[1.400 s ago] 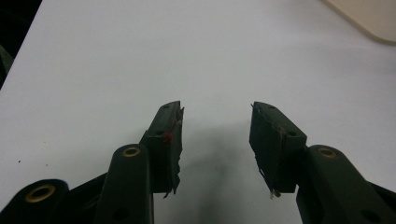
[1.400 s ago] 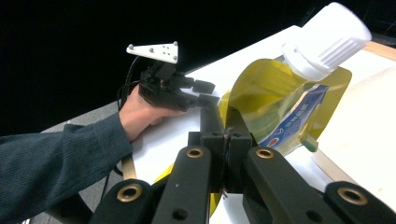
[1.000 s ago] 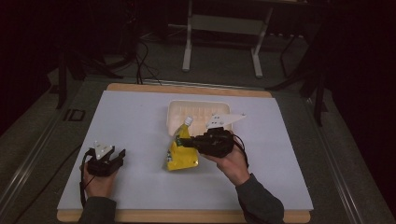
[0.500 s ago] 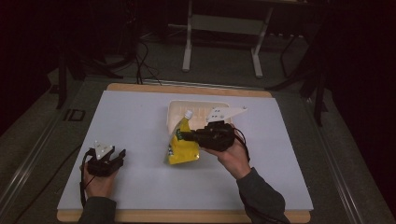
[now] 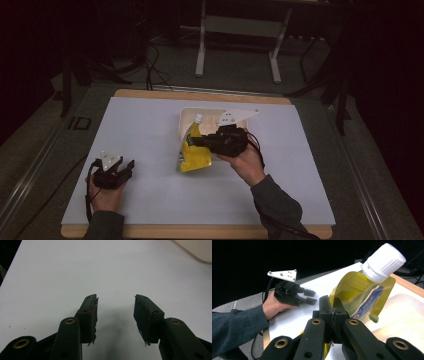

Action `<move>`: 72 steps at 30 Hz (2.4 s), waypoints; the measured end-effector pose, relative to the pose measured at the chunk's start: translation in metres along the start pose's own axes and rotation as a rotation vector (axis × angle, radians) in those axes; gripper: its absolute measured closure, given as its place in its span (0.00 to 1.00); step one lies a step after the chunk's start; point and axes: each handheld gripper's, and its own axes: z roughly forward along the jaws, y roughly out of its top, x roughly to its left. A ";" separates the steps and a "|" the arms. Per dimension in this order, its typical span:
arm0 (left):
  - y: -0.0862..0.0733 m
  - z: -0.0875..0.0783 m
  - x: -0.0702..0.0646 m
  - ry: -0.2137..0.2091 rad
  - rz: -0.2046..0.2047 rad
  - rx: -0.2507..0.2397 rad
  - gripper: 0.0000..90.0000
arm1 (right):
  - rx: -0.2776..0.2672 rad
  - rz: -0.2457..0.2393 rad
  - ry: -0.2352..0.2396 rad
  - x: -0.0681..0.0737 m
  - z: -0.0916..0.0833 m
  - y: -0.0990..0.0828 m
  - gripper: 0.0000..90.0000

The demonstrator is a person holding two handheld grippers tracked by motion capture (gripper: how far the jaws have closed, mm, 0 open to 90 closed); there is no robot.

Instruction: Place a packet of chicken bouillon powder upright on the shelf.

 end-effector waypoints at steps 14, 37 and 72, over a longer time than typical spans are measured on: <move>0.000 0.000 0.000 0.001 0.003 0.001 0.59 | 0.013 0.007 -0.007 -0.008 0.007 0.001 1.00; 0.000 0.000 0.000 0.002 0.003 0.000 0.59 | -0.007 -0.002 -0.041 -0.025 0.011 0.003 1.00; 0.000 0.000 -0.001 0.002 0.001 -0.003 0.59 | -0.144 0.028 -0.127 -0.058 0.010 0.008 1.00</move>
